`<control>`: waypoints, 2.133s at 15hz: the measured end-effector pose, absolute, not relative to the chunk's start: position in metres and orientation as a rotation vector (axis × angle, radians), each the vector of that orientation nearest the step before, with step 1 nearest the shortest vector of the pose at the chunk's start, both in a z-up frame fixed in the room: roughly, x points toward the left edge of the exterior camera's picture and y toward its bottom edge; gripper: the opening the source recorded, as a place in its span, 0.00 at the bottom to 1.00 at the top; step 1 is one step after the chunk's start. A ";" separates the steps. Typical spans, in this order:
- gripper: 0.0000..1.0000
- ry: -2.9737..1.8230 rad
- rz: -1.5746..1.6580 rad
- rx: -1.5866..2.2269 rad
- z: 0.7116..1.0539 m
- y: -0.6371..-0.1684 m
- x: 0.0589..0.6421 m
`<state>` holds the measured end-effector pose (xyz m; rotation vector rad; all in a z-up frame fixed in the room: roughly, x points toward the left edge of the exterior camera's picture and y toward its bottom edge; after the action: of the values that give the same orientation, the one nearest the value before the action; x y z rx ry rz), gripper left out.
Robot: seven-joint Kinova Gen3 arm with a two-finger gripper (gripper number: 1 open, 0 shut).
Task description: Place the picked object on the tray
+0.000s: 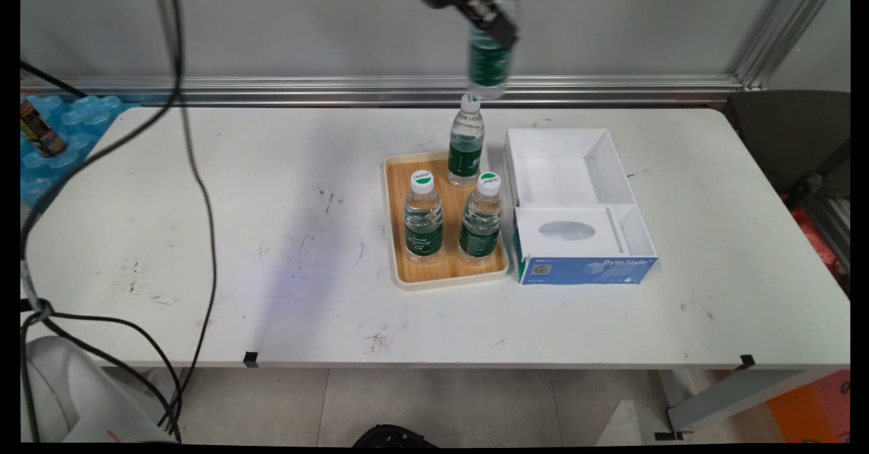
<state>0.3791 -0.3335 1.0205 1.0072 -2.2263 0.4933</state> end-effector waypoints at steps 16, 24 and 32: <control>0.00 -2.346 0.346 0.869 0.918 -0.315 0.498; 0.00 -2.356 0.272 0.730 0.849 -0.344 0.499; 0.00 -2.371 0.259 0.639 0.817 -0.360 0.502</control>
<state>0.5019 -0.3600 0.8166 0.6392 -2.3710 0.2591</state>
